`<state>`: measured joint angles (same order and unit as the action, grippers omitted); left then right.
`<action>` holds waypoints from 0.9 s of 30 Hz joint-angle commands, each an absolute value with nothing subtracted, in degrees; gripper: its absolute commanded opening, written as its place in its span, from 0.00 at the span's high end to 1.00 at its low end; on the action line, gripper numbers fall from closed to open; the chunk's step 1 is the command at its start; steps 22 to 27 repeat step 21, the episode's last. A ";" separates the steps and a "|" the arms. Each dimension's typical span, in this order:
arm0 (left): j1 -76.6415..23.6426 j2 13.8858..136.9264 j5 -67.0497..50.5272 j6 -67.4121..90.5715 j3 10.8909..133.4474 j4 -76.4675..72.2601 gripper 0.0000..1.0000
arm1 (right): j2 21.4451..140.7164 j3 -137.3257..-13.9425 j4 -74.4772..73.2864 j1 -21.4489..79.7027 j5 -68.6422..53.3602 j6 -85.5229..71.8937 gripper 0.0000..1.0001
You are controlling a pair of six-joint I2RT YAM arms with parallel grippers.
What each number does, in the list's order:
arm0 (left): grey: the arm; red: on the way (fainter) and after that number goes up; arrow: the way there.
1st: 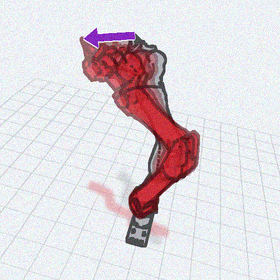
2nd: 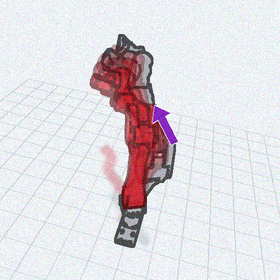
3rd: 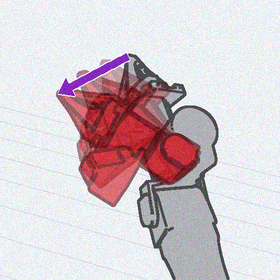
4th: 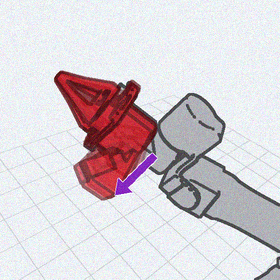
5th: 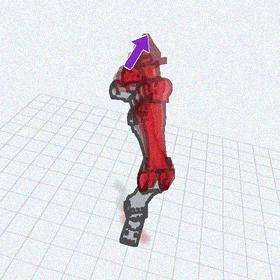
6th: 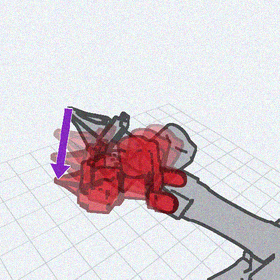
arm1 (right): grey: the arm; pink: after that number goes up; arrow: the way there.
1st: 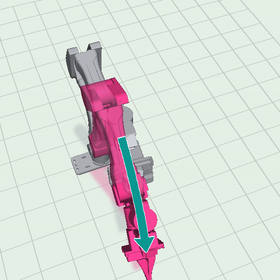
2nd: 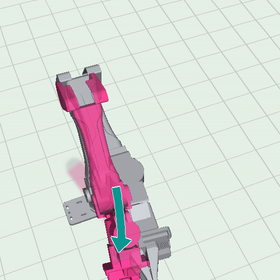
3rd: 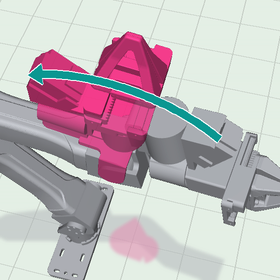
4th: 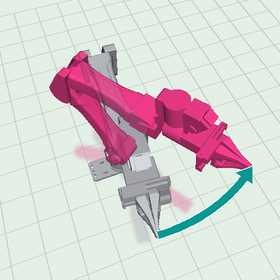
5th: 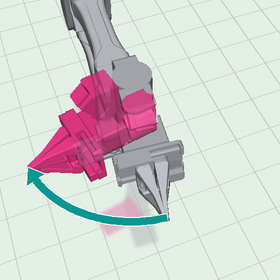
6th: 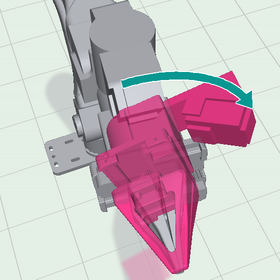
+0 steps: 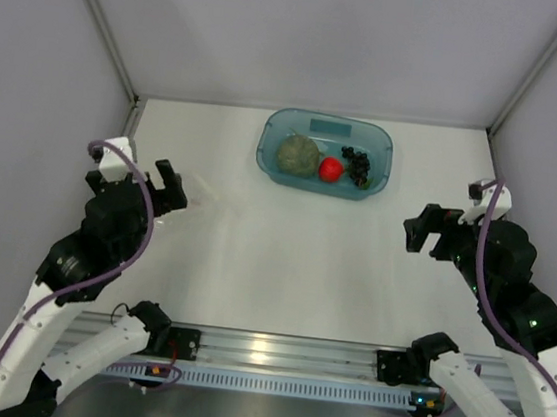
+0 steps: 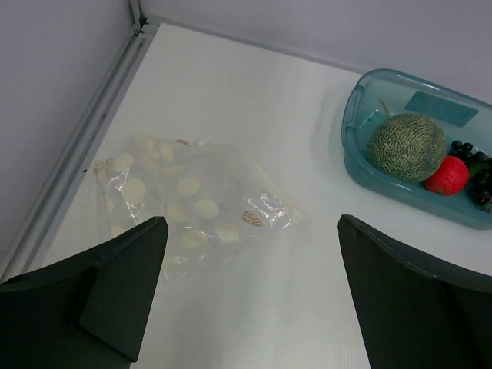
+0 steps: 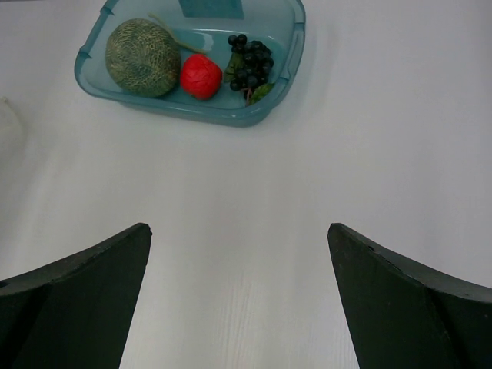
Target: Open the zip-top bag and remove the fake food
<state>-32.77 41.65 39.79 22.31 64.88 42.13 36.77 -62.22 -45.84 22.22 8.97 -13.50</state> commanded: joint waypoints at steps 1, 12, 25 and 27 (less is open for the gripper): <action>-32.87 36.31 38.67 17.32 63.81 44.12 0.02 | 33.67 -60.82 -46.93 21.53 14.23 -12.13 0.01; -32.87 24.26 37.45 14.15 63.37 51.06 0.02 | 25.23 -55.55 -47.37 21.62 21.88 -9.06 0.01; -32.96 21.53 37.88 14.50 61.17 53.35 0.02 | 25.22 -55.72 -48.43 21.62 22.32 -8.70 0.01; -32.96 21.53 37.88 14.50 61.17 53.35 0.02 | 25.22 -55.72 -48.43 21.62 22.32 -8.70 0.01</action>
